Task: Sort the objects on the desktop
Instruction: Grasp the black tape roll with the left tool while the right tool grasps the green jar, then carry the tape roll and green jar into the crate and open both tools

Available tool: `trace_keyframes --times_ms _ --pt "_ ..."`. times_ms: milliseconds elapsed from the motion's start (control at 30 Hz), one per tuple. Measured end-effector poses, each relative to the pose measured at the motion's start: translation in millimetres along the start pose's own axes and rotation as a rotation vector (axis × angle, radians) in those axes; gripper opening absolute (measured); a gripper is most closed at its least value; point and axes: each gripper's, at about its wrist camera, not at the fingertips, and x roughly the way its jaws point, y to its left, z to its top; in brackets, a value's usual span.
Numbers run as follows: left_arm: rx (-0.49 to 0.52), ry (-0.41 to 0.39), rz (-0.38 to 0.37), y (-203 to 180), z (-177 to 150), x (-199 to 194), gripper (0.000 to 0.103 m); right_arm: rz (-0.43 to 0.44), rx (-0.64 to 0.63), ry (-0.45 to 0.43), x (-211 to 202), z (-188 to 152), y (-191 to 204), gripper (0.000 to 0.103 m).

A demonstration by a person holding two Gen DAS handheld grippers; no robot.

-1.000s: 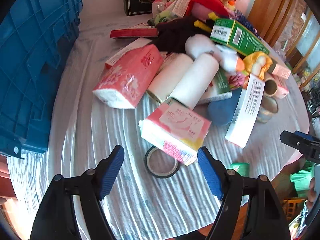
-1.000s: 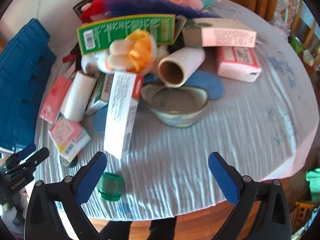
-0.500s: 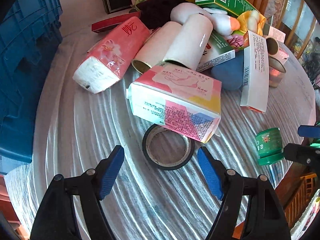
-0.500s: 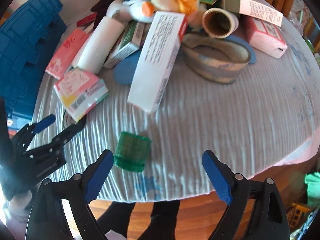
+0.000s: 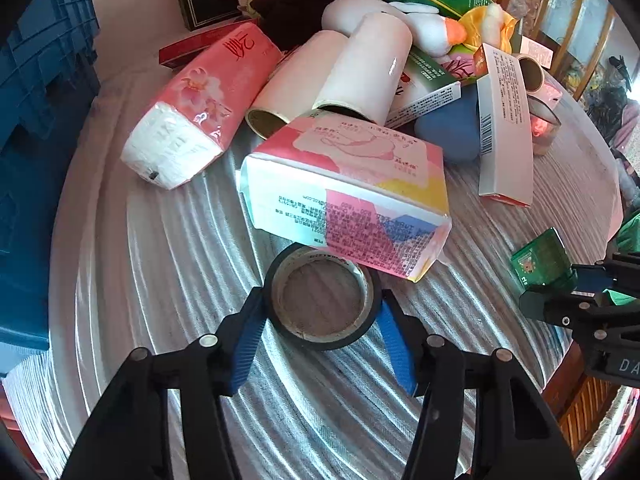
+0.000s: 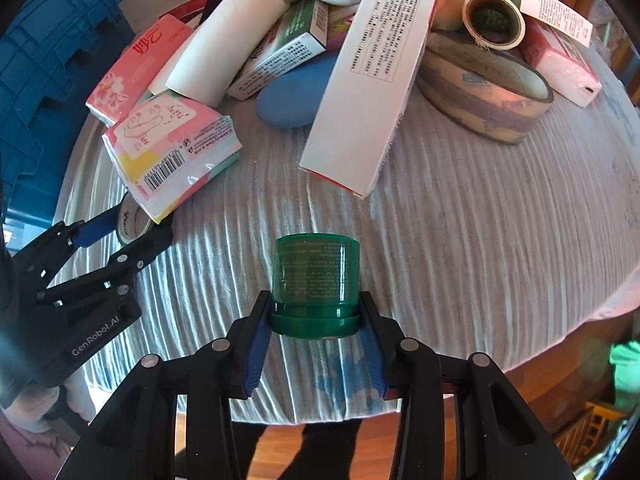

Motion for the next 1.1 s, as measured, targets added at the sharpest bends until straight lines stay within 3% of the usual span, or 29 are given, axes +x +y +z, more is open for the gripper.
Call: trace_keyframes --times_ms 200,500,833,1100 --pt "-0.032 -0.056 -0.021 7.6 -3.9 -31.3 0.055 0.019 -0.035 -0.066 -22.1 3.4 7.7 0.041" --pt "-0.075 -0.235 0.057 36.2 19.8 -96.9 0.055 0.065 -0.112 -0.196 -68.6 28.7 15.5 0.041" --pt "-0.132 -0.426 0.151 62.4 46.3 -179.7 0.055 0.070 -0.248 -0.400 -139.8 73.1 79.7 0.041" --pt "-0.160 -0.636 0.243 99.8 69.7 -270.9 0.055 0.084 -0.391 -0.597 -222.9 113.9 148.2 0.041"
